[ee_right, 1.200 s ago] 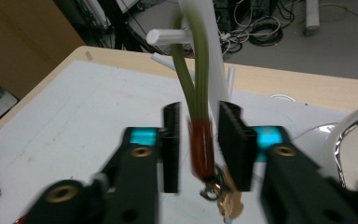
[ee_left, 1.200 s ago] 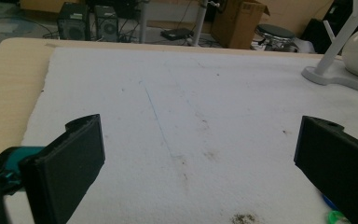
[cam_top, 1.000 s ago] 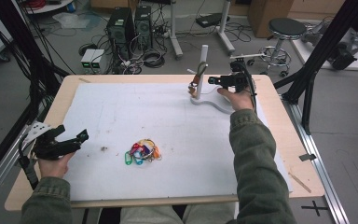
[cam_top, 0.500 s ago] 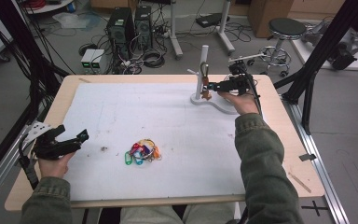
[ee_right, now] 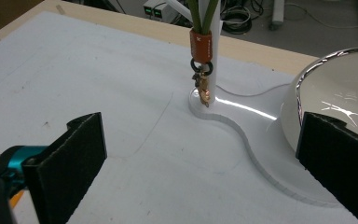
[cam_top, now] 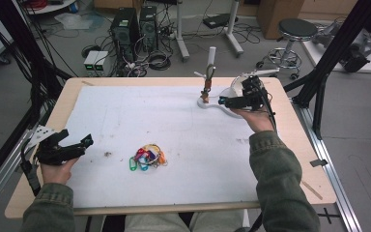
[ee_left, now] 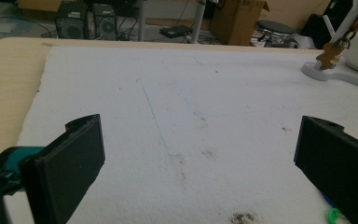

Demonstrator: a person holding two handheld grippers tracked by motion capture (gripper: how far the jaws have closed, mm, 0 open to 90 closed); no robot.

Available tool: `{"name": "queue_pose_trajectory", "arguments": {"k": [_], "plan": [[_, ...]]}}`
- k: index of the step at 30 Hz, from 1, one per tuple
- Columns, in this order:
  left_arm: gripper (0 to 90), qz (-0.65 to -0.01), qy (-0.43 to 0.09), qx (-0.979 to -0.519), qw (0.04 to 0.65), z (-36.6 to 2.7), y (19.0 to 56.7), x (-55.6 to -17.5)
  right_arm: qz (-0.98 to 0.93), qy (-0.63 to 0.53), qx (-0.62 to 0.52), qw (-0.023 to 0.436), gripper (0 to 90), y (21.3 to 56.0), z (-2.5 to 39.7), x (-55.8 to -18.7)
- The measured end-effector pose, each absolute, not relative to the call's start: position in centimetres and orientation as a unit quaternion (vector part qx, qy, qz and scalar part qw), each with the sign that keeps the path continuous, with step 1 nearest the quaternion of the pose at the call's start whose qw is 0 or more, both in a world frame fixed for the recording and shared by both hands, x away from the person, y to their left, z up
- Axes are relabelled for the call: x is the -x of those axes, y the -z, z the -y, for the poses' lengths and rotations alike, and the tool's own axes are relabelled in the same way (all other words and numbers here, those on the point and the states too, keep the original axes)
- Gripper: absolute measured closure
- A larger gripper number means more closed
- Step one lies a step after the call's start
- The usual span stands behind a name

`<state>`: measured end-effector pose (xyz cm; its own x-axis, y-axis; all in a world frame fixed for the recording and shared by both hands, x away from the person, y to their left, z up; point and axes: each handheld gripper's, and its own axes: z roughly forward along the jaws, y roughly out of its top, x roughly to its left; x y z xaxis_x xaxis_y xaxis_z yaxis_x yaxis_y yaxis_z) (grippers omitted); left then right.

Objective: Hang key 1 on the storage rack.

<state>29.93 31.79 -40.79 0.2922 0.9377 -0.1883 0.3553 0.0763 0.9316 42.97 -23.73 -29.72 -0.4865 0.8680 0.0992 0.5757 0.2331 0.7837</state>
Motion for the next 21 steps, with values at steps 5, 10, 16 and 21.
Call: {"name": "queue_pose_trajectory", "arguments": {"k": [5,10,16,21], "plan": [[2.2,-0.524,-0.284,-0.618,0.513,-31.8,40.8,-30.0,-0.765,-0.398,-0.47,0.19,0.8,30.3,23.8,-41.9],[2.2,-0.523,-0.284,-0.618,0.513,-31.8,40.8,-30.0,-0.765,-0.403,-0.463,0.193,0.8,30.7,23.6,-41.0],[2.2,-0.523,-0.284,-0.618,0.513,-31.8,40.8,-30.0,-0.764,-0.411,-0.456,0.198,0.8,31.3,23.5,-40.1],[2.2,-0.523,-0.284,-0.619,0.513,-31.8,40.8,-30.0,-0.763,-0.415,-0.453,0.2,0.8,31.8,23.4,-39.3]]}}
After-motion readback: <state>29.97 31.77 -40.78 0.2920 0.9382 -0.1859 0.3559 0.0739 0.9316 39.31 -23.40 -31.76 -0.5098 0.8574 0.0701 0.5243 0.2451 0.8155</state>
